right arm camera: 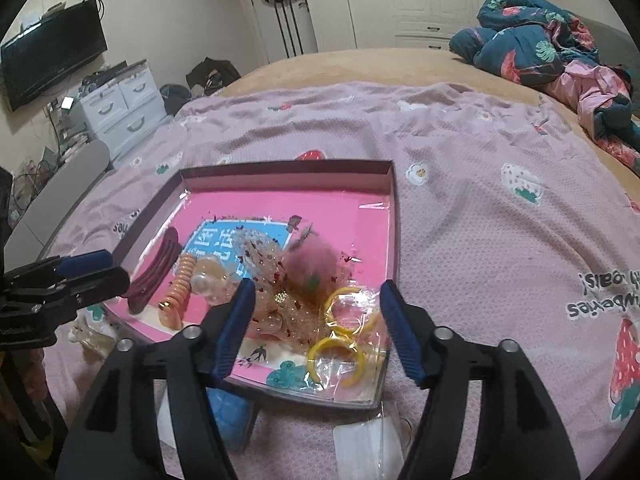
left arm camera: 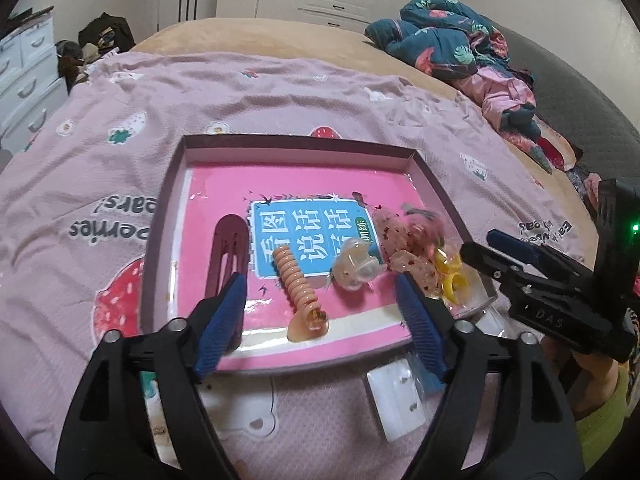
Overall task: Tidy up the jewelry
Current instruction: 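Withdraw both open tools from the tray toward the remaining items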
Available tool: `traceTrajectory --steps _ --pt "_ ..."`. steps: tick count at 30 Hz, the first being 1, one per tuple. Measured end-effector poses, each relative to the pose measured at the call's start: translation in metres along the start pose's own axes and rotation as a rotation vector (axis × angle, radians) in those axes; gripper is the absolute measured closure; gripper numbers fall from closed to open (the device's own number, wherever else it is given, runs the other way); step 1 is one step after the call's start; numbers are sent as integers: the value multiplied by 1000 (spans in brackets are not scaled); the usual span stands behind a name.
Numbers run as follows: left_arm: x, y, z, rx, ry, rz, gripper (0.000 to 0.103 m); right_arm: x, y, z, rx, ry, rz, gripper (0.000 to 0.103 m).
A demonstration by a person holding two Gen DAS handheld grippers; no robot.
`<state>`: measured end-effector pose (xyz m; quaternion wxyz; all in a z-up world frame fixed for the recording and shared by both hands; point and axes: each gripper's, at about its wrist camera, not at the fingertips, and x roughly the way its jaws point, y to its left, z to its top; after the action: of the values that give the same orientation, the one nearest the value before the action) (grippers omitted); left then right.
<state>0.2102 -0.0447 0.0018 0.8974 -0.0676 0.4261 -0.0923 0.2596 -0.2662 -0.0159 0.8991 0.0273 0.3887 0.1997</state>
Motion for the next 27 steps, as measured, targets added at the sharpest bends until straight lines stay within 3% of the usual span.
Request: traceTrajectory --steps 6,14,27 --pt "-29 3 -4 -20 -52 -4 13 -32 4 2 31 -78 10 16" --pt "-60 9 -7 -69 -95 -22 9 -74 14 -3 36 -147 -9 9" --pt "-111 12 -13 -83 -177 -67 9 -133 26 -7 37 -226 -33 8"
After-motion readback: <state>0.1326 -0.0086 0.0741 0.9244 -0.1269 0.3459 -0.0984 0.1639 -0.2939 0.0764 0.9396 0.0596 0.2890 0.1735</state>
